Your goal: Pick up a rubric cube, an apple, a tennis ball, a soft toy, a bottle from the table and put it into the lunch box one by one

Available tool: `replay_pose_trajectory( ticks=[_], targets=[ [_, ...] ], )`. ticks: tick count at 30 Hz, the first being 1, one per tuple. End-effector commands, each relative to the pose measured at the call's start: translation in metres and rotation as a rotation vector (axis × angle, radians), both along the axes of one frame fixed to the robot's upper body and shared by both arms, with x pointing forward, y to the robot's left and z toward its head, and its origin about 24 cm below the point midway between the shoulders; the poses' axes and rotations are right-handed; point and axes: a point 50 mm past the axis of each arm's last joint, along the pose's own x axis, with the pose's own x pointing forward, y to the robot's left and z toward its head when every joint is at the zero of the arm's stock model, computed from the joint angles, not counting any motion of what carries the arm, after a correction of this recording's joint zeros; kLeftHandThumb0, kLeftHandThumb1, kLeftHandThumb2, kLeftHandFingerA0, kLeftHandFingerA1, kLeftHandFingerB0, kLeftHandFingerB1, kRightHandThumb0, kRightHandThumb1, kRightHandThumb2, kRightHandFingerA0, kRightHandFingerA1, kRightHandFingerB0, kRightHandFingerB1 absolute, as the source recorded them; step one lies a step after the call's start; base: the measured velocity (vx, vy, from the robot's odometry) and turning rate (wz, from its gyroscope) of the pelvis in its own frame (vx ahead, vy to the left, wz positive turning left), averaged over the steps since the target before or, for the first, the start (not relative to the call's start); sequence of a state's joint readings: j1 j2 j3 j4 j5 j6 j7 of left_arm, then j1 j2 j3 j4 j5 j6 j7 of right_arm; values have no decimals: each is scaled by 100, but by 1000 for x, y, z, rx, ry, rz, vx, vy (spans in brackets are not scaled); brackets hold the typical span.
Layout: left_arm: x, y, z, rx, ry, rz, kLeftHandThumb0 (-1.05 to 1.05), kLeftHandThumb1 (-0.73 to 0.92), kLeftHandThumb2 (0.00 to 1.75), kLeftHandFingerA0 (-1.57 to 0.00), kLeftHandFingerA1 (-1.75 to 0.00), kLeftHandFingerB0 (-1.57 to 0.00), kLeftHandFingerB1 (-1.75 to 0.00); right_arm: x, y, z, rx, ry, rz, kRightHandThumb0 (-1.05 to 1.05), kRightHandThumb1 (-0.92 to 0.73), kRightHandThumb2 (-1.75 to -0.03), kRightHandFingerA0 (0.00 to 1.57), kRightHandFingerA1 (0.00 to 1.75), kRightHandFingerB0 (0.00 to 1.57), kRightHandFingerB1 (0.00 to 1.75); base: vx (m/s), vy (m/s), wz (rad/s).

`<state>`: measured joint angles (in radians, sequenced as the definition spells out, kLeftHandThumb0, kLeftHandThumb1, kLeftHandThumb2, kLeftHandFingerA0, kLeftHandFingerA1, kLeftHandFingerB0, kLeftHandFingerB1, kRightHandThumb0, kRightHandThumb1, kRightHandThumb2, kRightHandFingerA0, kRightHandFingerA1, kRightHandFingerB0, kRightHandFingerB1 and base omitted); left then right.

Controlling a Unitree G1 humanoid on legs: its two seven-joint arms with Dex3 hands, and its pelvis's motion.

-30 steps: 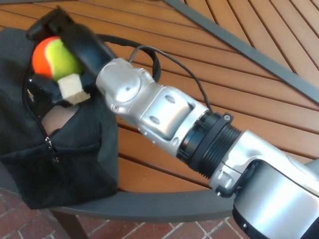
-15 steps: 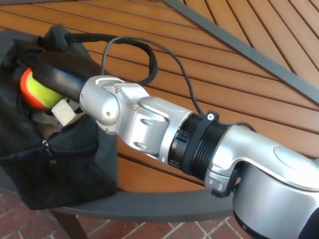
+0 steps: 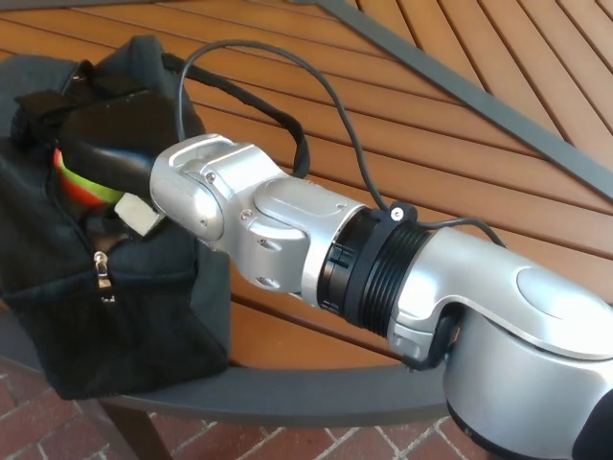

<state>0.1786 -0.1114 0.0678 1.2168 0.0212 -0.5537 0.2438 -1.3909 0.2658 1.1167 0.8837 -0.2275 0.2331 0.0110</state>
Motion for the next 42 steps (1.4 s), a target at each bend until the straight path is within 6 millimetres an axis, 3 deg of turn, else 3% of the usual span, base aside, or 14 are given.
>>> replay_pose_trajectory(
  ticks=[1,4,5,10,11,13,17,33,34,35,36,37,38,42],
  targets=[
    [-2,-6,1,-18,-34,2,-12,55,103,-117,-116,-105,-112,-5,9,-1,-267,-139,-56,-105,-59,-94,0,27,0,4,0,0,0],
    [-2,-7,1,-23,-35,7,-12,55,103,-117,-116,-105,-112,-6,11,1,-265,-134,-57,-105,-59,-94,0,27,0,4,0,0,0],
    [-2,-6,1,2,-28,-11,-13,55,101,-114,-117,-103,-111,-8,15,10,-179,0,-75,-105,-64,-64,0,0,0,0,0,0,0],
    [-2,-5,2,14,-26,-21,-12,55,102,-114,-117,-104,-111,-9,16,16,-111,116,-99,-105,-67,-66,0,0,0,0,0,0,0],
    [-3,-4,2,12,-25,-19,-13,55,100,-113,-113,-103,-110,-9,16,18,-94,142,-110,-105,-91,-76,0,0,0,0,0,0,0],
    [-4,-3,1,8,-24,-14,-11,54,101,-113,-114,-103,-110,-9,16,20,-72,178,-124,-105,-82,-104,0,0,0,0,0,0,0],
    [-6,-2,1,4,-24,-9,-12,55,99,-116,-112,-103,-110,-7,13,18,-49,223,-141,-105,-90,-112,0,0,0,1,0,0,0],
    [-13,1,0,38,7,-31,-13,55,98,-113,-114,-100,-110,-5,9,51,140,339,-98,-105,-90,-107,0,0,0,1,0,0,0],
    [-14,1,0,30,8,-16,-13,57,97,-111,-115,-100,-109,-4,8,57,221,360,-81,-104,-79,-124,4,29,10,42,0,0,0],
    [-15,2,0,23,9,-6,-13,57,97,-111,-115,-100,-109,-3,6,63,283,375,-69,-104,-79,-124,4,29,10,42,0,0,0],
    [-16,2,0,14,8,6,-14,57,96,-112,-116,-100,-110,0,2,71,396,416,-67,-97,-92,-68,20,70,24,50,0,0,0],
    [-16,2,0,12,7,7,-14,57,96,-112,-116,-100,-110,1,1,74,435,436,-75,-97,-92,-68,20,70,24,50,0,0,0],
    [-16,2,0,18,8,-4,-13,52,102,-112,-115,-101,-110,3,-4,81,558,489,-89,-80,-92,-78,52,97,26,73,0,0,0],
    [-18,4,1,26,6,-18,-14,53,101,-110,-114,-101,-109,12,-24,108,949,695,-165,-69,-86,-65,77,69,48,52,0,0,0]
  ],
)
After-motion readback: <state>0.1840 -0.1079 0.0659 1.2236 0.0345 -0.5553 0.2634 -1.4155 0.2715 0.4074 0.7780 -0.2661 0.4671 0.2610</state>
